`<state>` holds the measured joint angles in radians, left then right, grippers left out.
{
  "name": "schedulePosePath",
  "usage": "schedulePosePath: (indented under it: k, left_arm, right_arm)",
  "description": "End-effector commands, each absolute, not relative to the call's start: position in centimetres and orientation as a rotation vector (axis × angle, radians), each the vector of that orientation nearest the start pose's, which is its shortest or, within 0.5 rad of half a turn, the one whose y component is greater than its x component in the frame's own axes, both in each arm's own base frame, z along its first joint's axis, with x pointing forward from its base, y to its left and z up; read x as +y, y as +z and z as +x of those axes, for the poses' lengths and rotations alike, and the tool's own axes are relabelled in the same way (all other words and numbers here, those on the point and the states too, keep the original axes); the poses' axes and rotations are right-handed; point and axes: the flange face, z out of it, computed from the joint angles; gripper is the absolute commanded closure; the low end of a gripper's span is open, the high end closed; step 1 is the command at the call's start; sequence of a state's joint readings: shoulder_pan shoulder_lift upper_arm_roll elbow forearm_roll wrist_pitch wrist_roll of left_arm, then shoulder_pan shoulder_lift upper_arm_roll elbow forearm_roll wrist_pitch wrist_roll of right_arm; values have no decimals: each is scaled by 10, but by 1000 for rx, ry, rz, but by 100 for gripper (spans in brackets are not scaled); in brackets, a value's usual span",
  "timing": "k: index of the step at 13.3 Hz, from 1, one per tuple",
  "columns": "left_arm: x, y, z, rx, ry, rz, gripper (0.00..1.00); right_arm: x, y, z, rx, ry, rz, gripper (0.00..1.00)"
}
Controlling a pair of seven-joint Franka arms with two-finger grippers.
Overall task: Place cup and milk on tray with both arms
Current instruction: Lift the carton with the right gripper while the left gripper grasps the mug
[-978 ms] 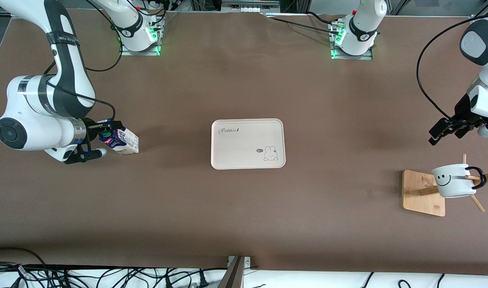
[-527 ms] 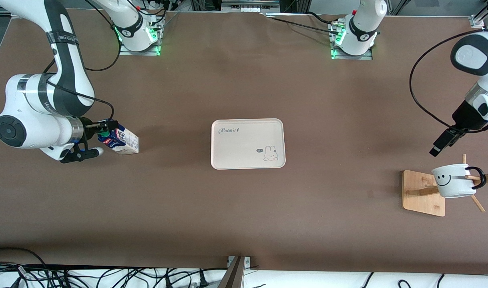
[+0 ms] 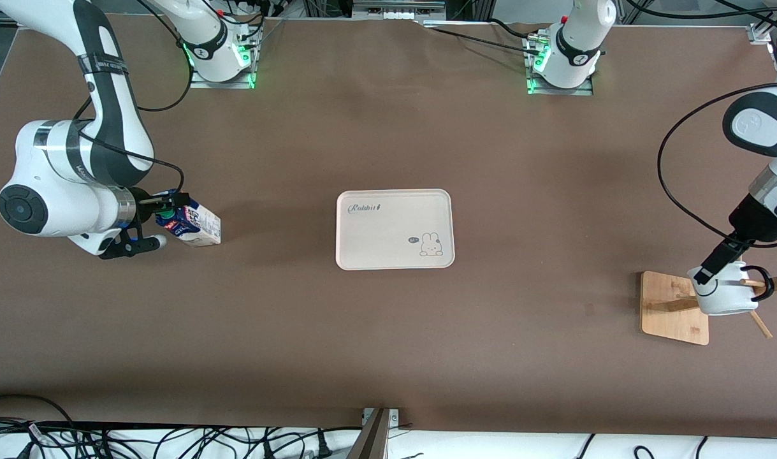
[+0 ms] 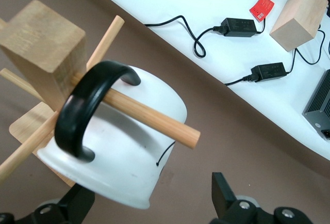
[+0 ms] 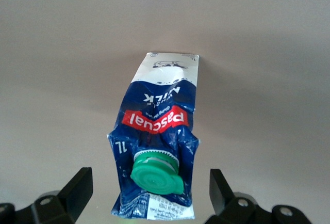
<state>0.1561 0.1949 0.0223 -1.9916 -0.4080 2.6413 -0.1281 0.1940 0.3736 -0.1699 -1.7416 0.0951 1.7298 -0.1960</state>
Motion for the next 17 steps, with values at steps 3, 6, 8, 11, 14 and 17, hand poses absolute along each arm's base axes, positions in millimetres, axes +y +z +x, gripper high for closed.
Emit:
schedulePosePath:
  k: [3,6,8,11,14,17]
  left_arm:
    - [124,415,623,-1004,-791,-3171,0]
    - [125,415,622,-927,-790,-3184,13]
    - [125,416,620,-928,-770,-3195,27]
    - [124,417,619,-923,-745,-3207,51]
    - [123,420,617,-925,-726,-3217,74]
    - [123,422,617,-915,-728,-3215,78]
  right_arm:
    - [29,338,599,-277,567,-3028,3]
    - [27,333,599,-287,567,-3026,24]
    - [26,325,596,-289,560,-3027,29]
    - [26,323,595,-293,562,-3026,37]
    - [26,329,595,-296,554,-3024,48]
    - [27,337,596,-286,543,-3028,61]
